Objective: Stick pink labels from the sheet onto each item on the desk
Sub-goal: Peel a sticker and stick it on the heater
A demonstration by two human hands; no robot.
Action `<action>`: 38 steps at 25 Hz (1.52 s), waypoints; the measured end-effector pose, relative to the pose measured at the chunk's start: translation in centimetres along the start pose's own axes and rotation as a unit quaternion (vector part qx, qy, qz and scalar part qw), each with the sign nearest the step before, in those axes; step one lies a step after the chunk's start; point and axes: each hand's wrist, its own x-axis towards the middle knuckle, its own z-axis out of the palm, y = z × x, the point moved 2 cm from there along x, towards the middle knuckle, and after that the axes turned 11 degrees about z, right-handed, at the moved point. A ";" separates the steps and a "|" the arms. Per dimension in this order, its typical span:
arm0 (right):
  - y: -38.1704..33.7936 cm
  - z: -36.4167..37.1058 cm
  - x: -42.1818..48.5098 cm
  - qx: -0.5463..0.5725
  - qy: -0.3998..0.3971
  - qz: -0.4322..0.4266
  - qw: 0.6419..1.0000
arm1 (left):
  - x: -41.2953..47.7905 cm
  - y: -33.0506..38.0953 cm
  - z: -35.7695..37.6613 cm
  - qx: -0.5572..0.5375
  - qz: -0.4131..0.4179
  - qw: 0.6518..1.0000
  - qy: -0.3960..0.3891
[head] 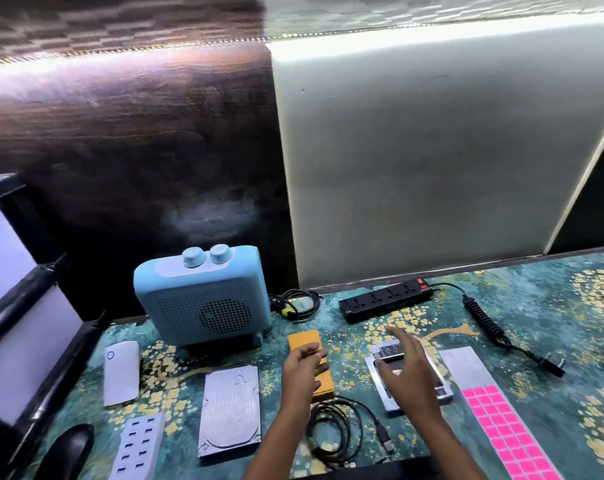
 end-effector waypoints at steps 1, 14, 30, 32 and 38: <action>-1.2 1.1 -0.5 0.016 -0.011 0.000 1.000 | 0.2 0.2 -1.4 -0.009 0.012 1.000 0.014; -13.2 16.7 -1.1 0.162 -0.160 0.029 0.973 | 8.0 5.8 -23.2 0.102 0.212 0.947 0.217; -15.6 19.6 3.1 0.228 -0.183 0.105 0.950 | 18.2 7.3 -27.8 0.220 0.129 0.962 -0.101; -16.4 18.9 3.0 0.249 -0.185 0.092 0.946 | 18.2 8.2 -28.1 0.159 0.138 0.975 -0.075; -17.9 17.2 2.4 0.336 -0.144 0.080 0.927 | 14.9 12.1 -27.5 -0.007 0.010 0.993 -0.119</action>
